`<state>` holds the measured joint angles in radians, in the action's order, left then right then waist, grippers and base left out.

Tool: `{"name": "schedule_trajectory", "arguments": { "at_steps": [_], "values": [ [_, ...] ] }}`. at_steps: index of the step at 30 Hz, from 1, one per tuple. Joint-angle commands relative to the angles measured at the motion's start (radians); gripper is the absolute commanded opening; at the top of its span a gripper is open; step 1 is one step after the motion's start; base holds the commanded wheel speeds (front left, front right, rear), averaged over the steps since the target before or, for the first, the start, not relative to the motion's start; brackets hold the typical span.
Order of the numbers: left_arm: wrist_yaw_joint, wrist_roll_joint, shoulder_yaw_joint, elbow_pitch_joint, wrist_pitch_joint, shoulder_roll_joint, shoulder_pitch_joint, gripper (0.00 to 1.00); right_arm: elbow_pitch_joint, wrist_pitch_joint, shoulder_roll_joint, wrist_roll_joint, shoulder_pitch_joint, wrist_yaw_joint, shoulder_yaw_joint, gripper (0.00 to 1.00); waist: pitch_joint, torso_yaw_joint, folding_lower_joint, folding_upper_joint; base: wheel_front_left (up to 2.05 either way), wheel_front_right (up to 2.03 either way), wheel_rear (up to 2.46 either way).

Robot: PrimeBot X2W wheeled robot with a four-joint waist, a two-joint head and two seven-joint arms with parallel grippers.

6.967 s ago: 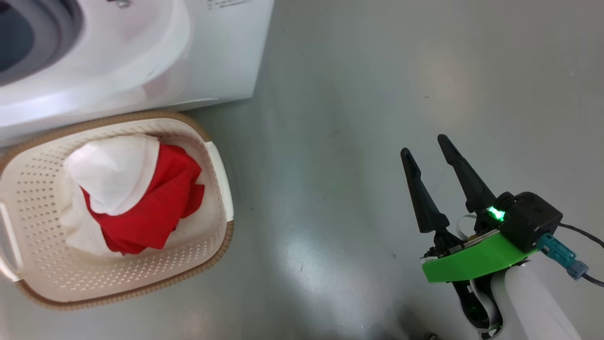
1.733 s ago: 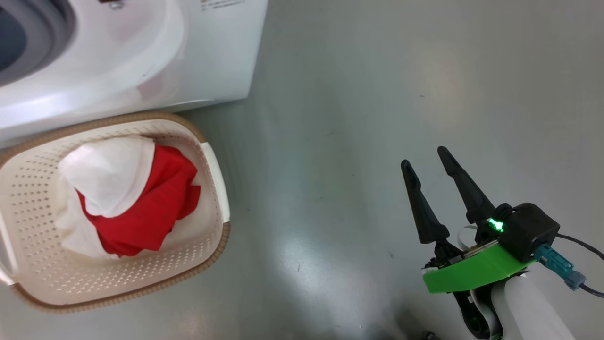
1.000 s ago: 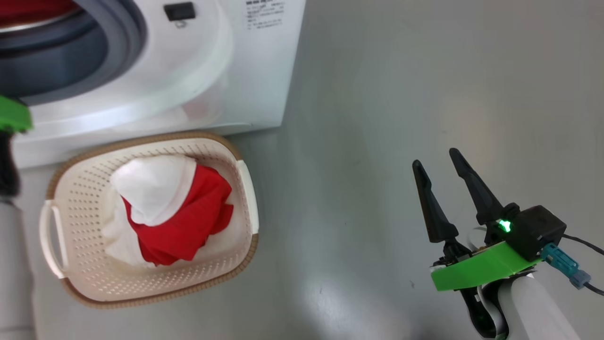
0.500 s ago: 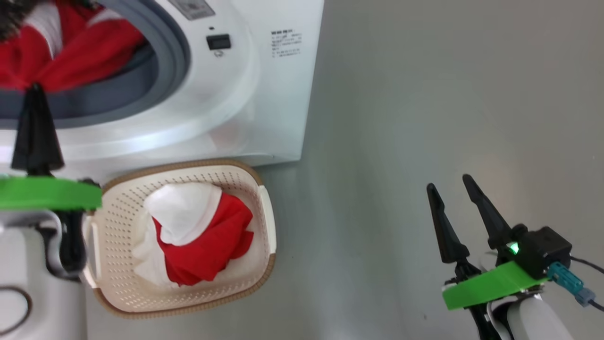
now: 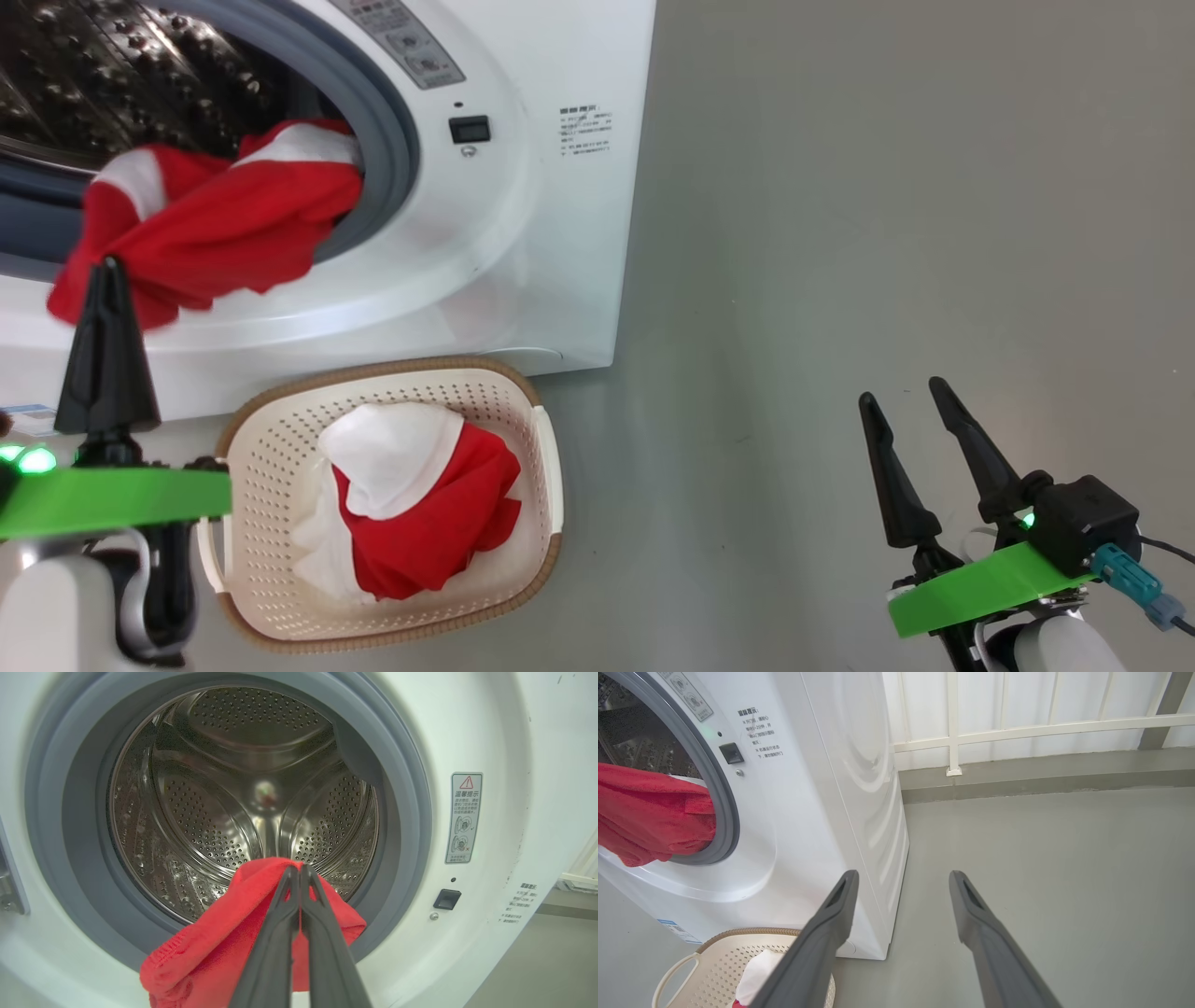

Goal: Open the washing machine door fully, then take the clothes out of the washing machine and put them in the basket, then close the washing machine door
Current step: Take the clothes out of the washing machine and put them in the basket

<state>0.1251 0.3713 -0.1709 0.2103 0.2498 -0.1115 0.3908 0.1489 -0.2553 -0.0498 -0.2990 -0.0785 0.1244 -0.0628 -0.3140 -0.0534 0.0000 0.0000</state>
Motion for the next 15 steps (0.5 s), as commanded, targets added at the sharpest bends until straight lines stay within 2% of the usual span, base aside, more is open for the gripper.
{"name": "schedule_trajectory", "arguments": {
  "at_steps": [1, 9, 15],
  "values": [
    [0.005, 0.002, -0.034, -0.050, 0.012, -0.023, -0.018, 0.00, -0.023, -0.006, 0.000, 0.006, 0.012, 0.006, -0.014, 1.00, 0.006, 0.002, 0.0000, 0.0000, 0.00, 0.00, 0.00],
    [0.006, 0.001, -0.066, -0.209, 0.012, 0.008, -0.080, 0.00, -0.032, -0.006, 0.000, 0.008, 0.018, 0.006, -0.006, 1.00, 0.002, 0.004, 0.0000, 0.0000, 0.00, 0.00, 0.00],
    [0.006, 0.001, -0.054, -0.218, 0.012, 0.029, -0.114, 0.00, -0.033, -0.006, 0.000, 0.004, 0.015, 0.006, -0.011, 1.00, -0.012, 0.000, 0.0000, 0.0000, 0.00, 0.00, 0.00]
  ]
}}
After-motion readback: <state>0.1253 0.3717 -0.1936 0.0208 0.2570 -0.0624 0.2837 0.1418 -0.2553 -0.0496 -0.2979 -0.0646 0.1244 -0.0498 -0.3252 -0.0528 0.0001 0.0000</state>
